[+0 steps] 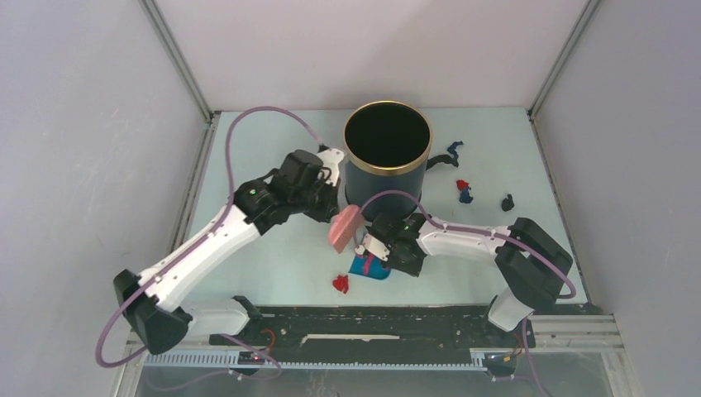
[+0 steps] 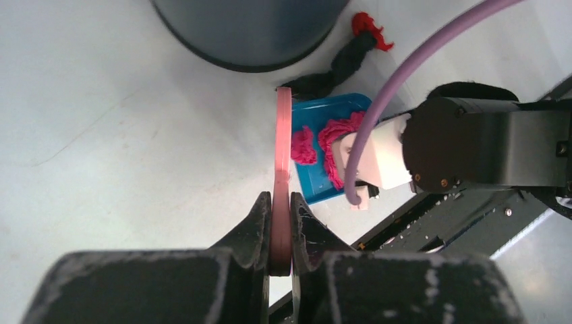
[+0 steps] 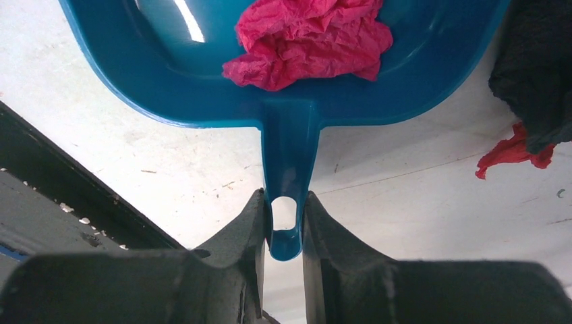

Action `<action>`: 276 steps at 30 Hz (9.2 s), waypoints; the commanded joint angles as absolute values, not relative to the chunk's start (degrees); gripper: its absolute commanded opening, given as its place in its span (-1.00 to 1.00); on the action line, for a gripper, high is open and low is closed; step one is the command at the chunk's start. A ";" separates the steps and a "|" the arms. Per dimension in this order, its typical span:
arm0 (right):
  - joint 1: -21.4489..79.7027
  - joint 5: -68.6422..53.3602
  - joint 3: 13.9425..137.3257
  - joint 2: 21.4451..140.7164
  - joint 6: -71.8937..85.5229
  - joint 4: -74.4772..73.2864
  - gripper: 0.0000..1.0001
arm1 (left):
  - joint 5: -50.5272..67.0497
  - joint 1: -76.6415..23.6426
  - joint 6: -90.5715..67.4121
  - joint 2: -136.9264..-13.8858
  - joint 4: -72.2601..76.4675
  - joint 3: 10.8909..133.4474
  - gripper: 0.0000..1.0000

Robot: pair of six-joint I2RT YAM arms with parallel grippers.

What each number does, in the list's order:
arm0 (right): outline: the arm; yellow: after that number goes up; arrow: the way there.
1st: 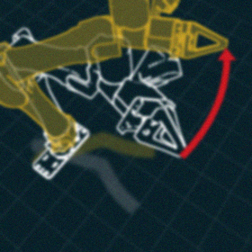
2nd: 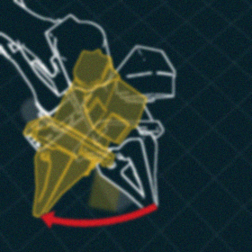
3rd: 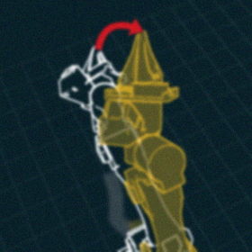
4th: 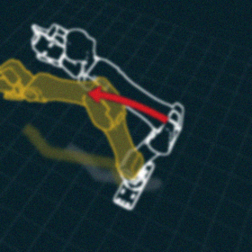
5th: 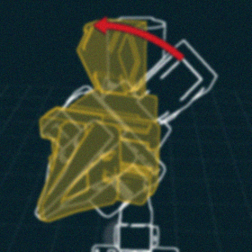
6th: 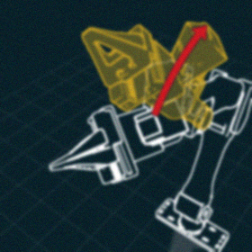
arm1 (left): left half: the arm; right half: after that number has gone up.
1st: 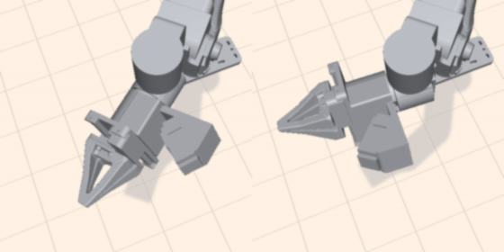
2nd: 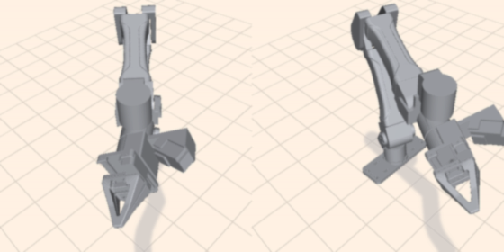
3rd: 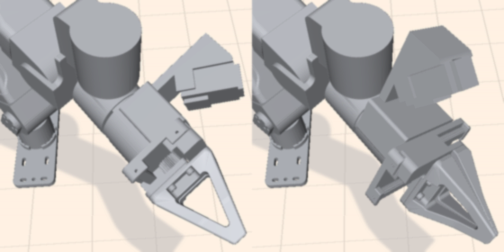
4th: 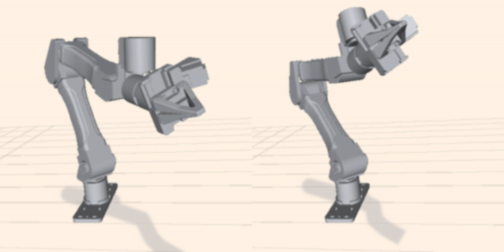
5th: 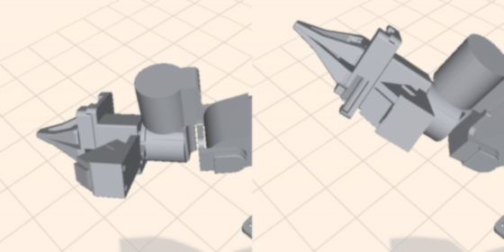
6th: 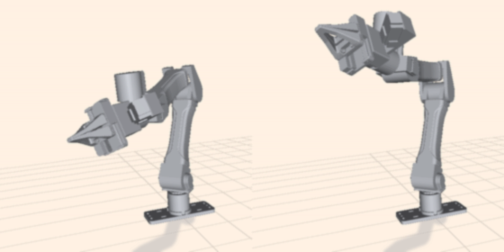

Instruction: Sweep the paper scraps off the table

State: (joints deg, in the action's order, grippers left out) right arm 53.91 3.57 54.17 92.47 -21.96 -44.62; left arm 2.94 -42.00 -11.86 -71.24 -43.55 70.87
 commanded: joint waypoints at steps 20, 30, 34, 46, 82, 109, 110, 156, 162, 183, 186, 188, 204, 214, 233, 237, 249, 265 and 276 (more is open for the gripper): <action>64.44 5.97 50.35 86.34 -26.63 -50.19 -1.00 | -13.71 -50.94 -45.61 -59.72 -51.97 55.40 -1.00; 64.11 4.06 53.36 89.50 -24.34 -49.42 -1.00 | -6.50 -55.66 -48.42 -65.78 -39.11 56.43 -1.00; 62.89 3.72 53.43 88.35 -24.10 -49.52 -1.00 | -6.58 -56.00 -48.10 -65.46 -39.47 58.65 -1.00; 57.22 1.64 52.56 76.62 -25.26 -48.80 -1.00 | -24.83 -55.82 -37.74 -64.72 -57.46 77.13 -1.00; 50.71 0.62 86.63 74.50 -33.83 -60.93 -1.00 | -36.58 -43.15 -26.02 -49.09 -36.93 45.66 -1.00; 36.71 45.53 109.42 88.09 -78.83 -52.06 -1.00 | -27.58 -41.54 -23.16 -44.07 -35.68 43.65 -1.00; 37.00 47.37 108.75 88.07 -82.77 -49.68 -1.00 | -27.51 -41.55 -23.14 -43.51 -35.61 43.56 -1.00; 3.39 8.55 63.20 53.04 -56.94 -62.23 -1.00 | -32.01 -39.70 -32.60 -59.50 -21.86 52.83 -1.00; 3.61 -1.80 59.79 57.87 -55.77 -74.42 -1.00 | -32.51 -39.30 -37.55 -62.91 -16.58 50.06 -1.00; 10.11 3.91 48.68 73.02 -51.08 -71.55 -1.00 | -9.85 -47.30 -58.95 -70.39 -3.60 42.03 -1.00; 10.56 3.64 48.61 73.46 -50.54 -71.45 -1.00 | -9.57 -49.92 -61.83 -71.34 -2.87 42.38 -1.00; 11.21 3.65 48.03 73.69 -49.92 -71.10 -1.00 | -9.62 -51.44 -62.66 -72.08 -2.62 42.84 -1.00; 12.70 5.34 44.00 69.32 -48.27 -71.82 -1.00 | -11.58 -62.32 -21.92 -80.88 -30.67 64.72 -1.00; 12.11 4.04 40.79 64.55 -48.37 -73.07 -1.00 | -27.50 -69.70 7.88 -95.71 -43.42 84.84 -1.00; 12.68 3.23 38.57 57.24 -50.68 -74.47 -1.00 | -18.01 -69.61 23.12 -99.27 -25.58 90.55 -1.00; 13.51 3.06 38.25 57.50 -50.30 -73.94 -1.00 | -17.39 -69.33 26.35 -102.77 -24.94 92.49 -1.00; 16.11 2.60 38.28 56.30 -50.56 -73.91 -1.00 | -9.59 -68.33 22.15 -106.04 -24.86 91.49 -1.00; 25.09 7.36 35.27 59.31 -47.72 -67.86 -1.00 | -5.04 -69.87 8.91 -90.58 -29.09 84.18 -1.00; 26.82 11.36 35.33 60.37 -48.98 -67.56 -1.00 | -30.56 -69.96 -23.40 -80.32 -45.79 81.82 -1.00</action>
State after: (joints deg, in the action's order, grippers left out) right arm 26.39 8.88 35.29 60.12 -48.53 -68.05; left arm -19.73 -69.95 -4.21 -86.39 -38.06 84.01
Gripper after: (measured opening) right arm 0.280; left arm 0.119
